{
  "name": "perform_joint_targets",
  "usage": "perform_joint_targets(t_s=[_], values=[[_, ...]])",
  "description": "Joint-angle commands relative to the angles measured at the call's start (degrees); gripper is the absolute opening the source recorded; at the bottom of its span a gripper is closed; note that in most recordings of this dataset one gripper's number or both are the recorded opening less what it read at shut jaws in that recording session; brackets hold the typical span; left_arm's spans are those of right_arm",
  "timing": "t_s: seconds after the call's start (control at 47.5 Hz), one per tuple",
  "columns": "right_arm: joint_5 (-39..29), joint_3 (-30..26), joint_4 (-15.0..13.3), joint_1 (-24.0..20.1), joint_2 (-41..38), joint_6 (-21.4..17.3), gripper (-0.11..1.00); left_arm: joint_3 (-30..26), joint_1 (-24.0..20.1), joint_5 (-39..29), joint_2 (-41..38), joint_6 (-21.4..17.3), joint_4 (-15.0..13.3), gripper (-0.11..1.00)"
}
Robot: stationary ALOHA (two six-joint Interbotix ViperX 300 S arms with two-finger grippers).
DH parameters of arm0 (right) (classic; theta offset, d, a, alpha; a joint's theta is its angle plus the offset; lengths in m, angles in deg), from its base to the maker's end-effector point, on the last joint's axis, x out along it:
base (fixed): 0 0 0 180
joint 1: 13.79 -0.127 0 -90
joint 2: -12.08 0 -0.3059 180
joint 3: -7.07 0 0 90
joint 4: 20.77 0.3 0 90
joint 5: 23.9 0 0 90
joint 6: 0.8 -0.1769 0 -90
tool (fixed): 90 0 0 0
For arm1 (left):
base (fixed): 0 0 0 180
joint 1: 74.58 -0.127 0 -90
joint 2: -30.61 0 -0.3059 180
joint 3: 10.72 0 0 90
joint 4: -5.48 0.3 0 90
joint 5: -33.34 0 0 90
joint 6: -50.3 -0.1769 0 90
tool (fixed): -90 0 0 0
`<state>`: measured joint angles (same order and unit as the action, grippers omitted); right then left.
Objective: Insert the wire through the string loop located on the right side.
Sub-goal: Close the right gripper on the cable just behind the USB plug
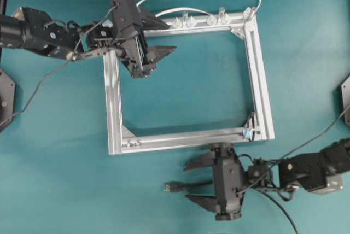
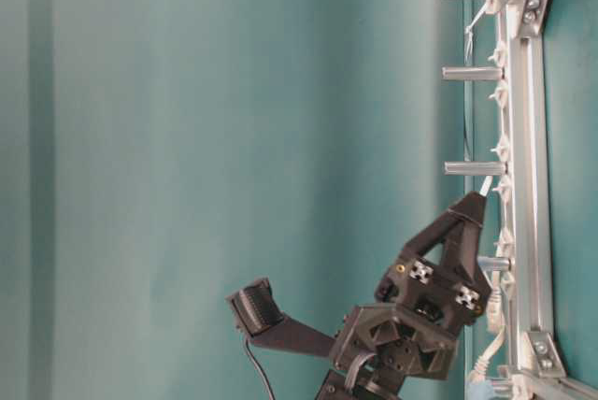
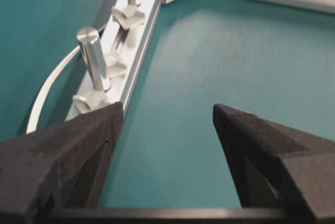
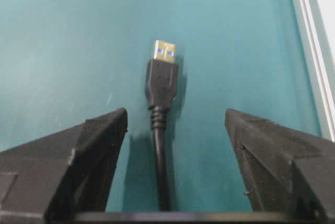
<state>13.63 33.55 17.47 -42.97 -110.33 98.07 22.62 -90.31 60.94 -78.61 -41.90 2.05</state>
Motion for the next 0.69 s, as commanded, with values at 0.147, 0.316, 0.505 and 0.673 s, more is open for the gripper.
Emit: perform_joint_targets(t_s=[0.147, 0.316, 0.505, 0.673], values=[[-0.26, -3.16, 0.35, -0.18, -1.67, 0.0, 0.85, 0.0, -0.18, 0.0, 1.76, -0.53, 0.18, 0.81], [-1.85, -2.9, 0.88, -0.26, -1.58, 0.0, 0.84, 0.09, -0.18, 0.0, 1.76, -0.53, 0.18, 0.81], [-5.62, -2.81, 0.97, -0.18, -1.14, 0.09, 0.78, 0.09, -0.18, 0.0, 1.76, -0.53, 0.18, 0.81], [-7.03, -1.14, 0.88, -0.26, 1.41, 0.26, 0.43, -0.18, -0.18, 0.0, 1.76, -0.53, 0.18, 0.81]])
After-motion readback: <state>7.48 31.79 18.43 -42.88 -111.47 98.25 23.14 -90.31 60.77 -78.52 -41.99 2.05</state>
